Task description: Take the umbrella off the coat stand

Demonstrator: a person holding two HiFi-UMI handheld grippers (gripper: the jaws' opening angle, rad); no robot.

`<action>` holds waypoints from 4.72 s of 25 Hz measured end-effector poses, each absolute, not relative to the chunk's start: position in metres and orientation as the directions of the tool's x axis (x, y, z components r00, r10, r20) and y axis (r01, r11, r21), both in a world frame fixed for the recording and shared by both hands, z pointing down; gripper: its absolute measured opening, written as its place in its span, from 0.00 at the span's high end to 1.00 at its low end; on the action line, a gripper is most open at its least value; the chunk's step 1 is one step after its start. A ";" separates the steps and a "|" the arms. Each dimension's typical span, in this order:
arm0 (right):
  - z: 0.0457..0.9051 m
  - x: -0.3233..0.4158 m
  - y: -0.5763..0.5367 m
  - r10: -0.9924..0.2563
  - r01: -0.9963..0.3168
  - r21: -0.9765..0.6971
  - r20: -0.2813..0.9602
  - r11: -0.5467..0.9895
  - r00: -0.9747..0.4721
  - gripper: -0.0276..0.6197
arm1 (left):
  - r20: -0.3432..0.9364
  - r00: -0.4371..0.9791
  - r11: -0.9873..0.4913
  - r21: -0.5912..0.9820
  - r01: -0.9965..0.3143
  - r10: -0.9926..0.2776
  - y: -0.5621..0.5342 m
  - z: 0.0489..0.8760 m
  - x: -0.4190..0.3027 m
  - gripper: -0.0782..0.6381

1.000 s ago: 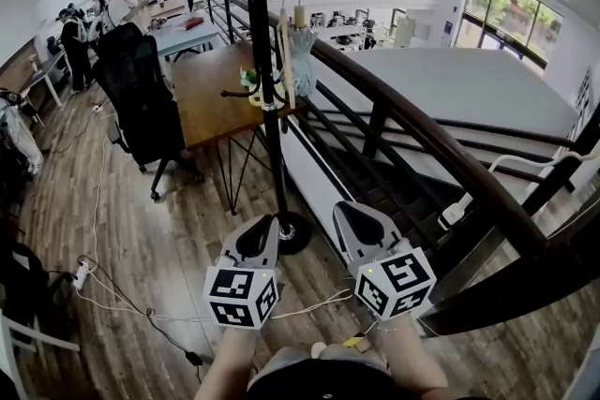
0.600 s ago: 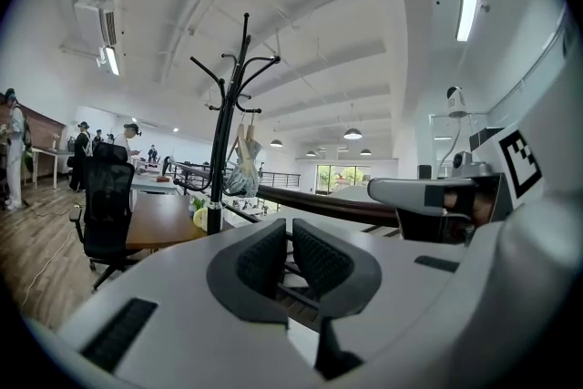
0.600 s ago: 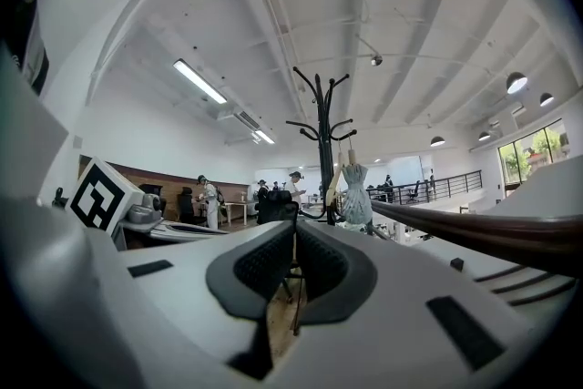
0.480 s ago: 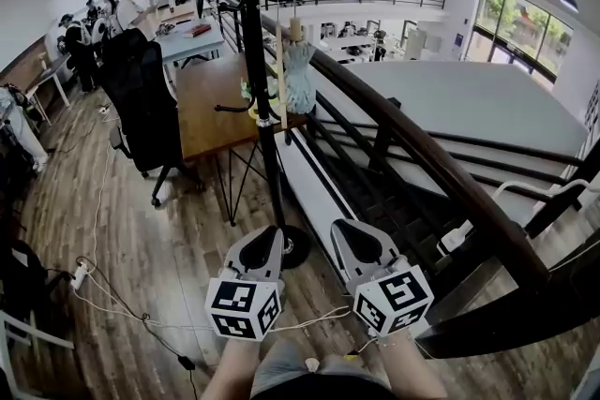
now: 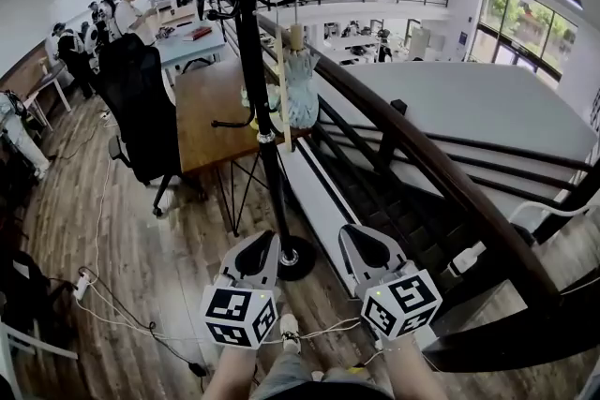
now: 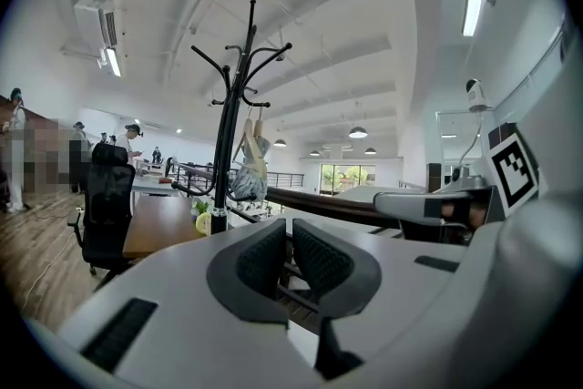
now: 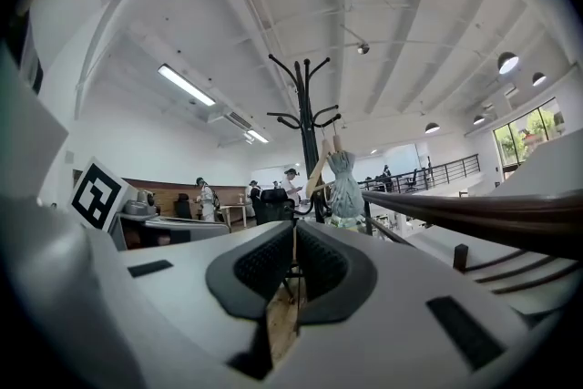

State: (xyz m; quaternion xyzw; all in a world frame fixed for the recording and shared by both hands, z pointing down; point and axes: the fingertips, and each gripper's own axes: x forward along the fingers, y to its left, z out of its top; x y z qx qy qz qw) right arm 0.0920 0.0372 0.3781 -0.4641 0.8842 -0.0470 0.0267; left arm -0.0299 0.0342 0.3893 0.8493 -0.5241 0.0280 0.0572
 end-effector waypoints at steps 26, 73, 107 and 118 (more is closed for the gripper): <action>0.309 0.027 -0.183 -0.867 -0.870 -0.049 -0.131 0.491 -0.481 0.91 | -0.016 0.625 -0.625 0.049 -0.779 -0.780 -0.187 0.325 -0.073 0.87; 0.189 0.026 -0.318 -0.707 -0.740 0.101 -0.234 0.665 -0.668 0.64 | -0.210 0.502 -0.512 -0.007 -0.859 -0.839 -0.262 0.231 -0.057 0.87; 0.162 0.035 -0.332 -0.727 -0.760 0.120 -0.228 0.639 -0.647 0.73 | -0.201 0.469 -0.490 0.068 -0.869 -0.860 -0.266 0.249 -0.069 0.87; 0.163 0.057 -0.334 -0.759 -0.791 0.105 -0.230 0.603 -0.609 0.73 | -0.193 0.469 -0.490 0.083 -0.868 -0.862 -0.265 0.256 -0.073 0.87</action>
